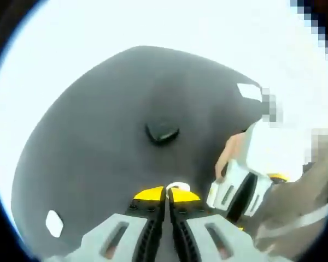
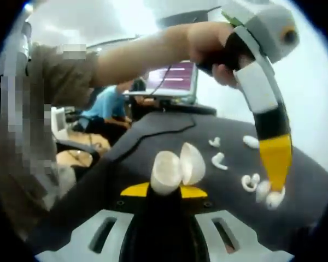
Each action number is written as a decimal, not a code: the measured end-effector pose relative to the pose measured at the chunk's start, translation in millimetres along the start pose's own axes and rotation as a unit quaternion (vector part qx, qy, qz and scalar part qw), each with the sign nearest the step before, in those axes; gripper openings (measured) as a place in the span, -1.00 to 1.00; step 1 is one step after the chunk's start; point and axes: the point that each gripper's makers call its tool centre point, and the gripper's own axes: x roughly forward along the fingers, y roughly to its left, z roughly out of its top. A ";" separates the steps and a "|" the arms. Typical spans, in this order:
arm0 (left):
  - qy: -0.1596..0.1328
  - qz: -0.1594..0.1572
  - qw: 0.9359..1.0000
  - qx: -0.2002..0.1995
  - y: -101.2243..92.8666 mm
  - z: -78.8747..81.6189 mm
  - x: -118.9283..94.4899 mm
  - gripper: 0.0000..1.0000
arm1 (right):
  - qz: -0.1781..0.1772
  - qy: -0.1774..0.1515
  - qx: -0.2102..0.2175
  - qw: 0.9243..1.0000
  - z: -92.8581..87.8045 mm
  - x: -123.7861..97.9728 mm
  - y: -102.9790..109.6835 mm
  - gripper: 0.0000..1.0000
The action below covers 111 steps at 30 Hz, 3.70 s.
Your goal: Pick up three earphones and place each one into its charging case using tactile feedback, ensure that each earphone is properly inserted and securely positioned inside the case.
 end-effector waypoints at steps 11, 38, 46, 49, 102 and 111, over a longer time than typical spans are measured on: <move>0.028 -0.001 0.999 -0.021 -3.4 -22.7 21.3 -0.97 | 0.000 0.000 -0.002 1.000 -0.1 0.0 0.4 -0.60; 0.021 0.101 0.993 0.057 28.3 -52.5 -2.3 -0.94 | -0.001 0.000 -0.001 1.000 1.3 -0.2 1.8 -0.60; 0.010 0.091 0.994 0.053 28.9 -45.0 -0.4 -0.91 | 0.000 -0.001 0.000 1.000 1.2 -0.3 1.5 -0.60; 0.012 0.090 0.995 0.049 30.9 -45.1 4.3 -0.90 | 0.000 -0.001 0.000 1.000 1.3 -0.2 1.5 -0.60; 0.011 0.137 0.983 0.124 -1.6 -120.0 -82.3 -0.98 | -0.001 -0.003 0.002 1.000 2.5 -1.2 0.9 -0.61; 0.048 0.153 0.974 0.161 0.8 -156.3 -63.1 -0.98 | -0.001 -0.005 0.005 1.000 3.0 -1.8 -0.3 -0.61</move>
